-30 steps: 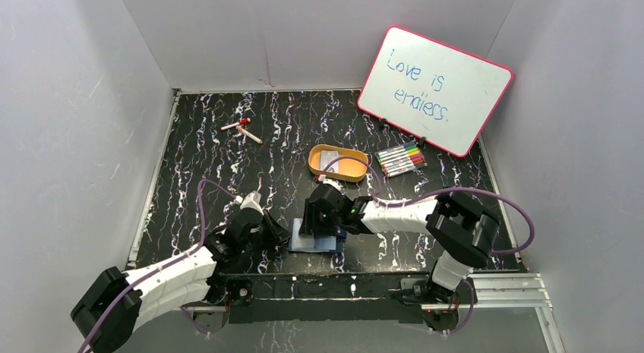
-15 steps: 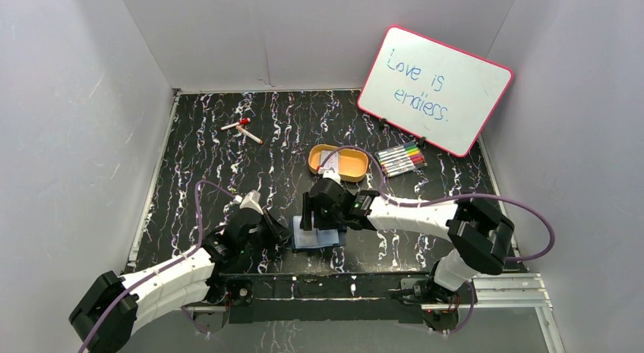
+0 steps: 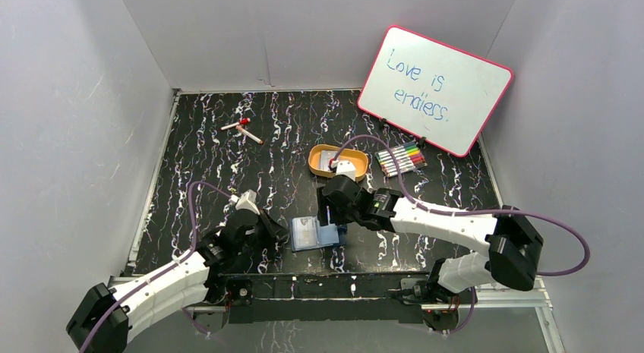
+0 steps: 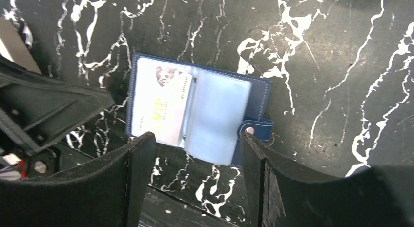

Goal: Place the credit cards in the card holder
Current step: Close the card holder at the center of the board.

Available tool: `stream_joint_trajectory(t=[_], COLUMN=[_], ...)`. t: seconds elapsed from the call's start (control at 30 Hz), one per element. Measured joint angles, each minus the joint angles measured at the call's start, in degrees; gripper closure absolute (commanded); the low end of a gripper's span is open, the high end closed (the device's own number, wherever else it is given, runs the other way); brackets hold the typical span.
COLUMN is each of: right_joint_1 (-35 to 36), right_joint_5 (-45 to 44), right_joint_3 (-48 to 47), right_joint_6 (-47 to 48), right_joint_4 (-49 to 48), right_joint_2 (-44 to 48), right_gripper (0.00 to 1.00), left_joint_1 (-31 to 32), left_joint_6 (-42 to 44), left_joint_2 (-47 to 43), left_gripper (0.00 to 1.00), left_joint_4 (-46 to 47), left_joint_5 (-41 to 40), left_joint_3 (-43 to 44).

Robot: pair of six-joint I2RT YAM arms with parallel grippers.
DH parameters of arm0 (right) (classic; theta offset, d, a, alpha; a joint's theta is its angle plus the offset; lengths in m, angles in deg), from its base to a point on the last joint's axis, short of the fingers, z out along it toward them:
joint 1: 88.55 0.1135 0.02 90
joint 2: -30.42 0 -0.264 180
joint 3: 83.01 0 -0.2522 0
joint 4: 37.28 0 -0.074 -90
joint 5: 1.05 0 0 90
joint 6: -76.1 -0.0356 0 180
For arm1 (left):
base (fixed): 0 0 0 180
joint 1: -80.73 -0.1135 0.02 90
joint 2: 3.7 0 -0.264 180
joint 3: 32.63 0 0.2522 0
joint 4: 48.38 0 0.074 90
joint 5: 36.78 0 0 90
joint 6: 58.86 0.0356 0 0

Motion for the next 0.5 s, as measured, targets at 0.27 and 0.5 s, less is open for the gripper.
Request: stream_joint_trajectory(t=[0.27, 0.5], right_joint_1=[0.0, -0.8], right_joint_5=[-2.5, -3.2], right_joint_3=[0.2, 0.2], right_joint_6=[2.5, 4.2], right_joint_4=[3.3, 4.7], right_joint_2=[-4.0, -9.0], right_gripper=[0.28, 0.42], left_joint_1=[0.0, 0.2], left_joint_6=[0.7, 0.8], left_joint_2=[-0.5, -2.5], left_gripper=[0.62, 0.52], left_joint_4=[-2.5, -6.1], left_joint_5=[-0.6, -0.9], left_joint_3=[0.1, 0.3])
